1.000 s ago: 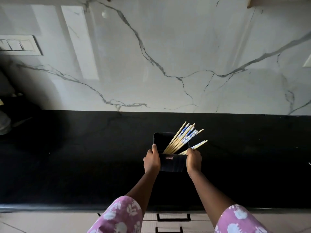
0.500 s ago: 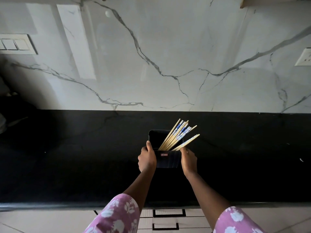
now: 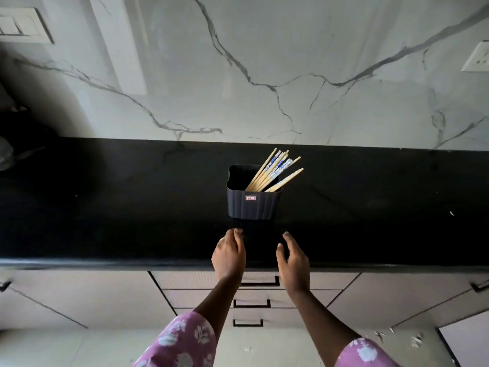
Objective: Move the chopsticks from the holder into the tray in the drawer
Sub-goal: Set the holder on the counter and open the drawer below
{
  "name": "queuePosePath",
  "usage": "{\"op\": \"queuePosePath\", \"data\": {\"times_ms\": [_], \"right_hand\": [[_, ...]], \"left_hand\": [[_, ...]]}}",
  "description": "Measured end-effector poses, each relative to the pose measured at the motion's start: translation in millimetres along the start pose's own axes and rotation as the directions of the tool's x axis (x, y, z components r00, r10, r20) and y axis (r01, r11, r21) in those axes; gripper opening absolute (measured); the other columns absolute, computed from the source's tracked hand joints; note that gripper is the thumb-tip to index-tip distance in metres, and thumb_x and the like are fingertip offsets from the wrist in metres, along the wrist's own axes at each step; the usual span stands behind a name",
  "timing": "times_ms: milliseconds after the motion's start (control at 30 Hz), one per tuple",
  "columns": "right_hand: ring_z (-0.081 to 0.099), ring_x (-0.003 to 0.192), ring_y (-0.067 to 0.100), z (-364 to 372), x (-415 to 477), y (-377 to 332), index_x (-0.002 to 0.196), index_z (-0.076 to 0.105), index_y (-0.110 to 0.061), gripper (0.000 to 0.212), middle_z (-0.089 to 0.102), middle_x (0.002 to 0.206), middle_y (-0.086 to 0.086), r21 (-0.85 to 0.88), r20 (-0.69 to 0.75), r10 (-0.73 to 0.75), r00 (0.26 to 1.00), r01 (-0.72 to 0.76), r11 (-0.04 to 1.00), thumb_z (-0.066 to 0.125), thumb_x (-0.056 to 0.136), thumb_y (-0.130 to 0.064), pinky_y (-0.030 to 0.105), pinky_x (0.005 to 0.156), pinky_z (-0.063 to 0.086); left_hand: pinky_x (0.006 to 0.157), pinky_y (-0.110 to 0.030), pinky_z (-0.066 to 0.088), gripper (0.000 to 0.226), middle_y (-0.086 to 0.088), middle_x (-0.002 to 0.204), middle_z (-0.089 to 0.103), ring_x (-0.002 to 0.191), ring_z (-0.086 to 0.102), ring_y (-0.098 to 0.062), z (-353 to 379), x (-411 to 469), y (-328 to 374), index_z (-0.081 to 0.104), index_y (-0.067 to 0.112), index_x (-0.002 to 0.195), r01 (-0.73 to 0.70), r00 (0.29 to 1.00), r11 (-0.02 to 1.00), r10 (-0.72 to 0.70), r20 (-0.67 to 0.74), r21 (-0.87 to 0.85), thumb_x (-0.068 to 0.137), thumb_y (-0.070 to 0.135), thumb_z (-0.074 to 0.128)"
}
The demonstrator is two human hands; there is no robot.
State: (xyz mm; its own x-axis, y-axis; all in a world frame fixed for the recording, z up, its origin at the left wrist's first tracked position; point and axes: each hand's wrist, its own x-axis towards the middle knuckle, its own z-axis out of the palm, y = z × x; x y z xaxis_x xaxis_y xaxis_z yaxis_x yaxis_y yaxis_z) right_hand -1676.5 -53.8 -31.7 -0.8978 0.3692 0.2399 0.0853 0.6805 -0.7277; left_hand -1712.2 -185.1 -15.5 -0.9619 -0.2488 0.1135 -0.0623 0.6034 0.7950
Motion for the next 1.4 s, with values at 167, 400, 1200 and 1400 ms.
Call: {"op": "queuePosePath", "data": {"times_ms": [167,400,1200,1400], "right_hand": [[0.071,0.096,0.027,-9,-60,39,0.111,0.066,-0.001,0.034,0.071,0.111,0.014,-0.109,0.143,-0.111,0.983,0.127,0.986,0.061,0.082,-0.016,0.032,0.076,0.057],[0.058,0.113,0.025,-16,-93,68,0.118,0.06,-0.007,0.029,0.065,0.119,0.009,-0.255,0.429,-0.018,0.903,0.14,0.957,0.049,0.094,-0.02,0.033,0.091,0.049],[0.05,0.122,0.028,87,-35,80,0.124,0.052,-0.004,0.032,0.055,0.128,0.013,-0.462,0.523,0.124,0.843,0.159,0.872,0.036,0.096,-0.002,0.031,0.099,0.042],[0.052,0.119,0.028,78,-53,81,0.119,0.057,-0.007,0.03,0.058,0.125,0.011,-0.464,0.487,0.169,0.857,0.089,0.882,0.04,0.094,-0.003,0.033,0.095,0.044]], "left_hand": [[0.067,-0.029,0.043,0.03,-0.006,0.091,0.069,0.085,0.064,-0.024,6,-62,-22,0.065,0.013,0.099,-0.139,0.985,0.981,0.123,0.118,0.138,0.1,0.025,0.038],[0.1,-0.029,0.035,0.034,-0.002,0.126,0.062,0.12,0.051,-0.02,23,-102,-46,0.055,0.019,0.126,-0.24,0.929,0.9,0.104,0.354,0.364,0.1,0.028,0.035],[0.052,-0.02,0.05,0.012,0.0,0.055,0.06,0.051,0.06,-0.019,119,-49,-113,0.062,0.017,0.059,-0.453,0.814,0.749,0.126,0.567,0.484,0.067,0.014,0.053],[0.065,-0.026,0.052,0.013,-0.008,0.071,0.066,0.069,0.064,-0.026,104,-69,-110,0.064,0.009,0.074,-0.435,0.826,0.772,0.138,0.546,0.463,0.064,0.009,0.072]]}}
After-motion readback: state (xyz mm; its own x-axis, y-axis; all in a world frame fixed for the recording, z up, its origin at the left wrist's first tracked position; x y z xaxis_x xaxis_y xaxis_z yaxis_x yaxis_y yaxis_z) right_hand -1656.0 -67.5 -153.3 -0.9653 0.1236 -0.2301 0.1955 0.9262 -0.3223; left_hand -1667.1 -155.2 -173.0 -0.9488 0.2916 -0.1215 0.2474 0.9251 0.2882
